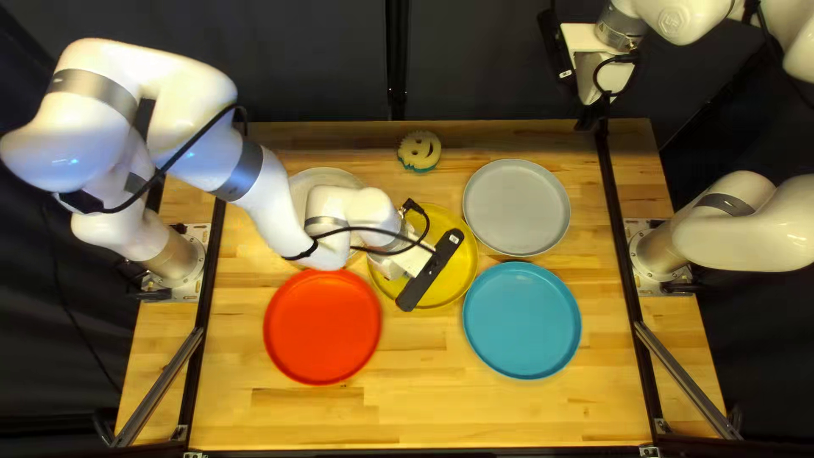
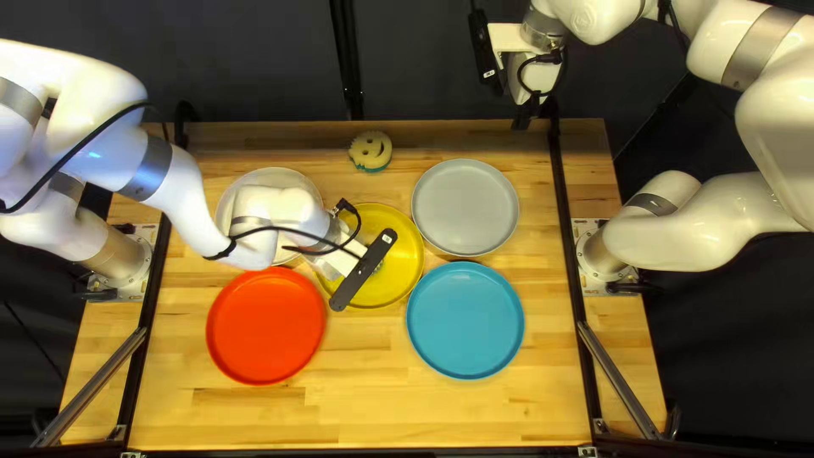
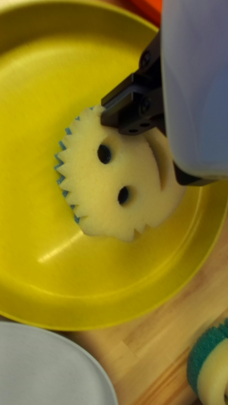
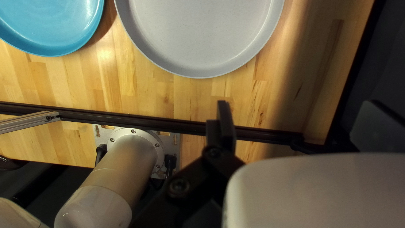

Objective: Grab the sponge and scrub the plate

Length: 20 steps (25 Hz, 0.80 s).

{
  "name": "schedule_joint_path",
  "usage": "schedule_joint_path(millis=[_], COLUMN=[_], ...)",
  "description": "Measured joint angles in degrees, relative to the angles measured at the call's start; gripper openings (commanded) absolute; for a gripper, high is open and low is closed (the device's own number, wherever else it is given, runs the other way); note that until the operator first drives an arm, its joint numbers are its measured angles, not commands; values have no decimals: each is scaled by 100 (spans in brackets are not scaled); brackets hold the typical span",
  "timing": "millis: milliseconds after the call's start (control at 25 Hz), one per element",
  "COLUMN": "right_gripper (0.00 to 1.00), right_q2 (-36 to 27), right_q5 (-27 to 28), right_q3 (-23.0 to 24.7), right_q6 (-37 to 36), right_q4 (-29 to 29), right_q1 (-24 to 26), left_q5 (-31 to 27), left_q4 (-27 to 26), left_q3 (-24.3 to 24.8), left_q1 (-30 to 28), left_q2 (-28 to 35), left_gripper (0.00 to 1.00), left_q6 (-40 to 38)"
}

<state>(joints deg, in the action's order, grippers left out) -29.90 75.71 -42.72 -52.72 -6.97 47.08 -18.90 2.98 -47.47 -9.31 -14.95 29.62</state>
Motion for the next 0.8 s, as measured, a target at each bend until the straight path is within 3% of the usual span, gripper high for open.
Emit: schedule_joint_path(millis=[320,800], right_gripper=[100,100], right_q2=[0,0], right_q5=[0,0], right_q3=[0,0], right_q6=[0,0], right_q4=[0,0], right_q1=[0,0], left_q5=[26,-438], left_q4=[-71,-366], left_q3=[-182,-929], left_q1=[126,672], left_q2=[-176,-483], left_gripper=[0,0], left_q6=[257,996])
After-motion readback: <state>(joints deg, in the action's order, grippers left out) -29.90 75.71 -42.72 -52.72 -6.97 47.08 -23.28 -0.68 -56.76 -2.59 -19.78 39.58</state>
